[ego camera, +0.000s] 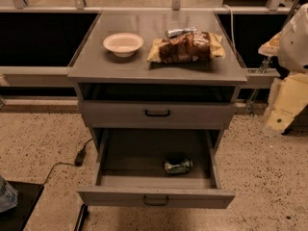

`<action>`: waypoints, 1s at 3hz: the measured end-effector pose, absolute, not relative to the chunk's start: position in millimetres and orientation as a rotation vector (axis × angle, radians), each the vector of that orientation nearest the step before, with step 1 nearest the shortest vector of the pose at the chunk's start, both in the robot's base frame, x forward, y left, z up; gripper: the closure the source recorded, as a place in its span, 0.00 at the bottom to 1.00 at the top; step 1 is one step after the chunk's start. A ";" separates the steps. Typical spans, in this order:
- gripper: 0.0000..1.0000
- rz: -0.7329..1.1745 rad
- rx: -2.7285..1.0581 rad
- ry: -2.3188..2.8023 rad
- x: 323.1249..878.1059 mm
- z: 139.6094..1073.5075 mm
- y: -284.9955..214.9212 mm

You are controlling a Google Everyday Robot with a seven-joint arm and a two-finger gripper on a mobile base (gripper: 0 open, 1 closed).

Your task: Pick green can from middle drawer and place on counter

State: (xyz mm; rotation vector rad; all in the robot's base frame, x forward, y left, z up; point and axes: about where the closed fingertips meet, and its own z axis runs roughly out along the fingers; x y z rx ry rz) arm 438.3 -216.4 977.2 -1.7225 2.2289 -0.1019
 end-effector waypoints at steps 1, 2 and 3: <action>0.00 -0.099 -1.720 2.223 439.0 974.8 -217.4; 0.00 -0.088 -1.712 2.205 440.8 967.4 -220.3; 0.00 0.070 -1.690 2.193 444.4 904.7 -230.5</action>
Offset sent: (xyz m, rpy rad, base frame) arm 0.0050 -0.0090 -0.0236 0.0419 -0.0079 0.0132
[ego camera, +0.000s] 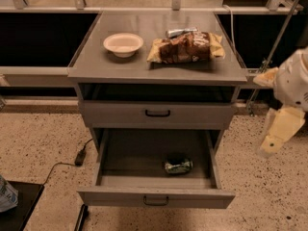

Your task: Pick green can from middle drawer and place on counter

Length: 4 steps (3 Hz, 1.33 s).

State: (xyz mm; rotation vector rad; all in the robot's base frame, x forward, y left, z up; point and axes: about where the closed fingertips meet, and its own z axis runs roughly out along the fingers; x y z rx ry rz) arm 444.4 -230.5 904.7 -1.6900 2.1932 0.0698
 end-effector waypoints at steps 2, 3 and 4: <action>0.00 0.516 -1.552 2.296 453.0 740.5 -246.7; 0.00 0.568 -1.549 2.312 453.3 719.6 -245.9; 0.00 0.568 -1.549 2.312 453.3 719.6 -245.9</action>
Offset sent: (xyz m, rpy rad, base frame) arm 0.0217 -0.0253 -0.2574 0.3683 0.3909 -0.1009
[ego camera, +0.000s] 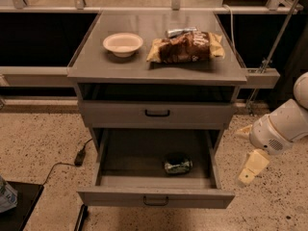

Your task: Pick green can from middle drawer and place on counter

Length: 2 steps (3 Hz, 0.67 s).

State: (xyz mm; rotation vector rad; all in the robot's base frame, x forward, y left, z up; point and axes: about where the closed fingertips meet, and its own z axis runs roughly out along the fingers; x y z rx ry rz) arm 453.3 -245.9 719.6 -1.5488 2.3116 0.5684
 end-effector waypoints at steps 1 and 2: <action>0.00 0.565 -1.512 2.298 452.6 710.5 -238.6; 0.00 0.627 -1.507 2.260 470.6 671.8 -171.5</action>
Offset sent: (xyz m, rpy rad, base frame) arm 0.0884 0.1760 -0.1000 0.1380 -0.1532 -0.0602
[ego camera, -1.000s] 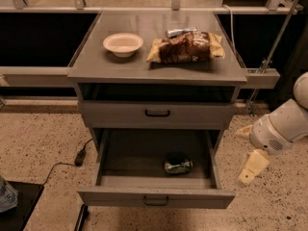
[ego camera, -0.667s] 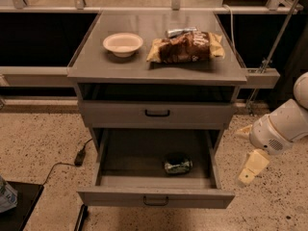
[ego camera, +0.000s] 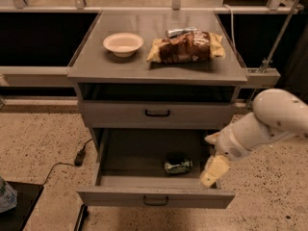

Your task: Pick green can from middle drawer and place on counter

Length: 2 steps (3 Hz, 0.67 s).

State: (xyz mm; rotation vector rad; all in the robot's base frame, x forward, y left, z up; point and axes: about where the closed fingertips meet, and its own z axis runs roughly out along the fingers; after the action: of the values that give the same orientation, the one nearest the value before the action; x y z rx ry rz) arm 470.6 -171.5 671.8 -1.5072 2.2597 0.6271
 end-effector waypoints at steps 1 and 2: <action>0.00 0.661 -1.454 2.244 517.5 637.3 -84.1; 0.00 0.634 -1.384 2.238 539.5 639.0 -63.9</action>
Offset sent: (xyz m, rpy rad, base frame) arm 0.0363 0.0712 -0.0292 0.0372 -0.0018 -0.0149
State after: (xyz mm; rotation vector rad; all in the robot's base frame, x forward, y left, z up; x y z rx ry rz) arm 539.5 -63.9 639.0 -1.3842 2.2376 0.6339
